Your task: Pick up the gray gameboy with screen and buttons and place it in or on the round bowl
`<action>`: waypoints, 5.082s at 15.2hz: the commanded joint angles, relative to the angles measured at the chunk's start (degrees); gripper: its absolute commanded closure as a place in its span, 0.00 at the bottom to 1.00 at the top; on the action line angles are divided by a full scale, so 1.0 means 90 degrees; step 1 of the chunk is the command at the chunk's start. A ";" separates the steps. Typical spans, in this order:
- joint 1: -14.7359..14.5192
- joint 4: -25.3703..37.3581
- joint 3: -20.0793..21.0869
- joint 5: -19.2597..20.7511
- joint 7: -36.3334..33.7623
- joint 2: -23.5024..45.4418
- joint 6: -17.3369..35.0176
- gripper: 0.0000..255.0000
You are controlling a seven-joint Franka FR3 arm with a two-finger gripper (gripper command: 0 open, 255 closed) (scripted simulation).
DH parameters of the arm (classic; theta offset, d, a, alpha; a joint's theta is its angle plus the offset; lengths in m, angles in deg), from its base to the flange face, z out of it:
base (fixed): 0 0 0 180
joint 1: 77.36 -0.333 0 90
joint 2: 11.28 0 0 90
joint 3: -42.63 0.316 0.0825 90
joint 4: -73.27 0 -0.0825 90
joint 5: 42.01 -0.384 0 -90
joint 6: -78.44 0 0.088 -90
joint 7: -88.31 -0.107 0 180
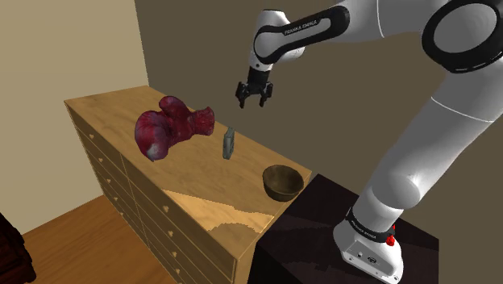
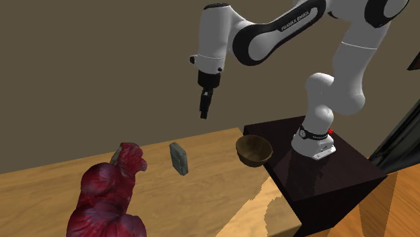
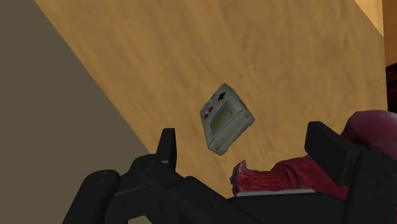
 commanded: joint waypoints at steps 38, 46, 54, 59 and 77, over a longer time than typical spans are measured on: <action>0.0236 0.3352 -0.0213 -0.0484 -0.1397 0.4822 0.0878 1.00; 0.0231 0.3384 -0.0220 -0.0472 -0.1412 0.4676 0.0701 1.00; 0.0224 0.3535 -0.0238 -0.0442 -0.1447 0.4325 0.0201 1.00; 0.0221 0.3679 -0.0247 -0.0425 -0.1468 0.4138 -0.0130 1.00; 0.0210 0.3993 -0.0270 -0.0372 -0.1531 0.3422 -0.1158 1.00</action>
